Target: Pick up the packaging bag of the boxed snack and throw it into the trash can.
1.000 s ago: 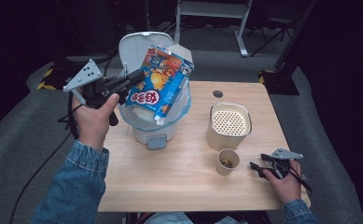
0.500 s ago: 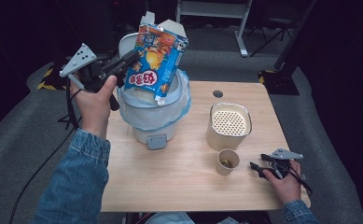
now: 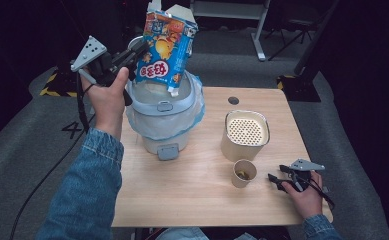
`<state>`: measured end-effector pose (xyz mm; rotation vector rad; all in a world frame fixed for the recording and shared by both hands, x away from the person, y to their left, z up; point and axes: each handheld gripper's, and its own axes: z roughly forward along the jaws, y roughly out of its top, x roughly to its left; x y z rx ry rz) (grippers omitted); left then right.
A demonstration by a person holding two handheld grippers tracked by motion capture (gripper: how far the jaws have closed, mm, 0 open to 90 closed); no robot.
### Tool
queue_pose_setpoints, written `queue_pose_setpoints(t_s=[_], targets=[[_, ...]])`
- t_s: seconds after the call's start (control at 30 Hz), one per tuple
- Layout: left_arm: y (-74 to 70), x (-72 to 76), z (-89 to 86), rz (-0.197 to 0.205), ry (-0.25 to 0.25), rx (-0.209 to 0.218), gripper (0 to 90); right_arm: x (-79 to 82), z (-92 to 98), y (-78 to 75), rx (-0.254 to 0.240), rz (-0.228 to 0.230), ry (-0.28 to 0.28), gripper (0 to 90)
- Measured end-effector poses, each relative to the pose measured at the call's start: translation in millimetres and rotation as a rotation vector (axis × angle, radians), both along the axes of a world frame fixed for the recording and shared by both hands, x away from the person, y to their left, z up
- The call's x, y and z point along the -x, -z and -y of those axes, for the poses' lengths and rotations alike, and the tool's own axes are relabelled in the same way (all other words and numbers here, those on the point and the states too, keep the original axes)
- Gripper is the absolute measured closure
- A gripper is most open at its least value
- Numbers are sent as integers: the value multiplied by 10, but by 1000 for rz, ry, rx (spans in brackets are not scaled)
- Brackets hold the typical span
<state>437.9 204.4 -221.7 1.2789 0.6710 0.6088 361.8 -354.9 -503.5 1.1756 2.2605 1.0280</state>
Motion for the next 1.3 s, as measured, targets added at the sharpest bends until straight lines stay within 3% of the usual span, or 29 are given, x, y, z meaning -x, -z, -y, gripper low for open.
queue_pose_setpoints(t_s=[0.13, 0.27, 0.57, 0.7, 0.83, 1.03, 1.13, 1.17, 1.23, 1.3], targets=[[12, -77, 27, -7, -20, -35, 894, 0, 0, 0, 0, 0, 0, 333], [56, -140, 43, -21, -32, -36, 894, 0, 0, 0, 1, 0, 0, 333], [167, -255, 100, -53, -68, -82, 893, 0, 0, 0, 1, 0, 0, 333], [239, -288, 97, -69, -53, -66, 893, 0, 0, 0, 1, 0, -1, 333], [295, -307, 97, -80, -70, -102, 893, 0, 0, 0, 1, 0, 0, 333], [368, -306, 113, -103, -56, -128, 883, 0, 0, 0, 1, 0, 0, 333], [411, -304, 123, -142, -36, -124, 825, 0, 0, 0, 1, 0, 0, 333], [412, -300, 121, -150, -32, -114, 713, 0, 1, 0, 0, 0, 0, 333], [413, -282, 108, -141, -19, -89, 630, 0, 1, 0, 0, 0, 0, 333], [400, -251, 100, -137, -7, -109, 601, 0, 1, 0, 0, 0, 0, 333]])
